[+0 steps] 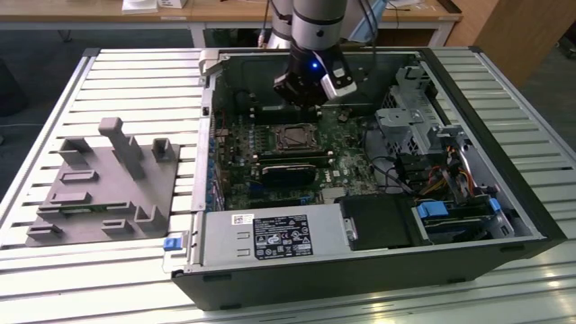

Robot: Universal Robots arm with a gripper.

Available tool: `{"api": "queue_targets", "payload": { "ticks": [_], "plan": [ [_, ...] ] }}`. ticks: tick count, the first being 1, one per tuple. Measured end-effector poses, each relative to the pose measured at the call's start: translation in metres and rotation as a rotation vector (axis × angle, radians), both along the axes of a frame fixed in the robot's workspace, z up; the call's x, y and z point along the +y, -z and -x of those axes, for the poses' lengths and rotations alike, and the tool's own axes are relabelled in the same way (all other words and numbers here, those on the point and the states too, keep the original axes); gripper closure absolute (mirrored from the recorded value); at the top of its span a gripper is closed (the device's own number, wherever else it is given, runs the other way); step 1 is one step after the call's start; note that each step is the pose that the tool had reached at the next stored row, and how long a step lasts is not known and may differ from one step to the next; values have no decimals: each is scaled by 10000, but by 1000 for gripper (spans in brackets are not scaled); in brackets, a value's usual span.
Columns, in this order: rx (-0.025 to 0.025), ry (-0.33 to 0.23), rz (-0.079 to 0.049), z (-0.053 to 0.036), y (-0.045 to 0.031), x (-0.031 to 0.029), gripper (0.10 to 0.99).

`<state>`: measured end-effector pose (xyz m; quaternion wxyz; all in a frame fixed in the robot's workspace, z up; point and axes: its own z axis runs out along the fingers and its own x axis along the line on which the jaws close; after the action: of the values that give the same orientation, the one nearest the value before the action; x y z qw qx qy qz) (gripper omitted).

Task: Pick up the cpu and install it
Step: 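Install the second cpu locking lever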

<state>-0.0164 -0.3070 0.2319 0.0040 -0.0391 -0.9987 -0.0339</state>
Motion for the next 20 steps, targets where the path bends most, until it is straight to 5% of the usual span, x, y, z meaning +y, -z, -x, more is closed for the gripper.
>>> {"api": "queue_targets", "payload": {
  "ticks": [11,20],
  "plan": [
    [-1,0,-1,0,12,-297,980],
    [-1,0,6,3,-47,-365,980]
  ]
}}
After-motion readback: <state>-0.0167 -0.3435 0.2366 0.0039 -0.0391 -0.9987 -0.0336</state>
